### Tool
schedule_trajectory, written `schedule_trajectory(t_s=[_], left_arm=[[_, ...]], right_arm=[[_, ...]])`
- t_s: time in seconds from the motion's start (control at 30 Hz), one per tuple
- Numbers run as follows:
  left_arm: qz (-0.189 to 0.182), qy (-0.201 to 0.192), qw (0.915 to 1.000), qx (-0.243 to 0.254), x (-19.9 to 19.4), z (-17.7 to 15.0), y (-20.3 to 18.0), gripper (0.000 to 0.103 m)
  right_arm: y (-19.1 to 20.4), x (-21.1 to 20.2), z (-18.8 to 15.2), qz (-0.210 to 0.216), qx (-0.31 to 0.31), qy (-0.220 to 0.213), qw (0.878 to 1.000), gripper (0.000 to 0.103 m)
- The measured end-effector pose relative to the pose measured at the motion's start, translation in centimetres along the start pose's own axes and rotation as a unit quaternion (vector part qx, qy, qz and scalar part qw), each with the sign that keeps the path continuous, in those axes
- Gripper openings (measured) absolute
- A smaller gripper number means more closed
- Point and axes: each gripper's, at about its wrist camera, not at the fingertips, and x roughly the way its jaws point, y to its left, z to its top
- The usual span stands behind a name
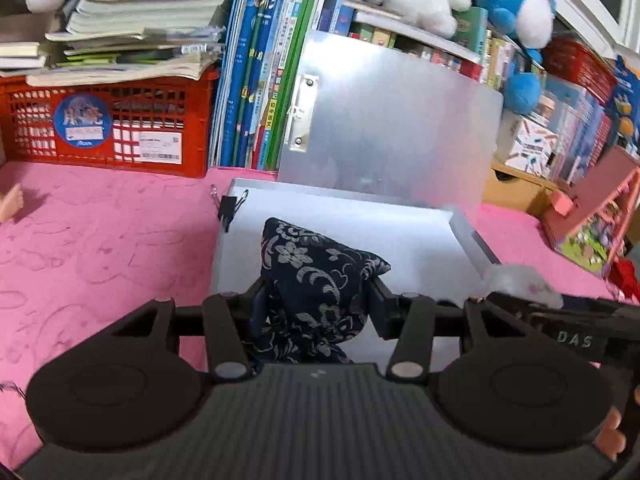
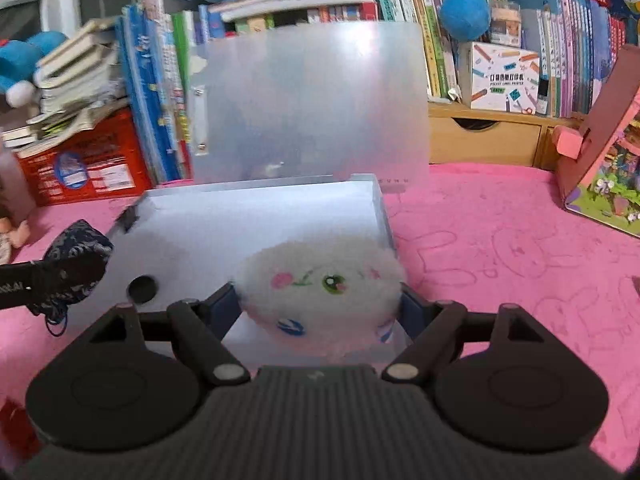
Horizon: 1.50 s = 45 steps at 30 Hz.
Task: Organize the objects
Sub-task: 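Lower the pouch into the tray and open the left gripper while the right gripper releases the plush there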
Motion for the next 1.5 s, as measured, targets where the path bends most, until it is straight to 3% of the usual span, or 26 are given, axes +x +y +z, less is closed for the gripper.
schedule_trajectory(t_s=[0.33, 0.53, 0.73, 0.97, 1.2, 1.5], left_arm=[[0.008, 0.011, 0.9999, -0.005, 5.2, 2.7, 0.4, 0.056], [0.021, 0.021, 0.9995, 0.007, 7.2, 2.8, 0.2, 0.056], [0.009, 0.017, 0.9997, 0.014, 8.1, 3.2, -0.2, 0.056], [0.02, 0.043, 0.9987, 0.022, 9.5, 2.4, -0.2, 0.057], [0.028, 0.051, 0.9981, 0.021, 9.8, 2.3, 0.0, 0.08], [0.024, 0.043, 0.9981, 0.036, 7.4, 3.1, -1.1, 0.084]], right_arm=[[0.5, 4.8, 1.8, -0.011, 0.013, 0.034, 0.999, 0.081], [0.0, 6.0, 1.9, -0.008, 0.033, 0.038, 0.999, 0.081], [-0.2, 6.7, 2.7, -0.006, 0.041, 0.033, 0.999, 0.081], [0.1, 7.8, 2.0, 0.002, 0.041, 0.044, 0.998, 0.086], [0.1, 7.4, 2.3, 0.017, 0.048, 0.037, 0.998, 0.093], [0.2, 4.8, 3.0, 0.019, 0.053, 0.018, 0.998, 0.095]])
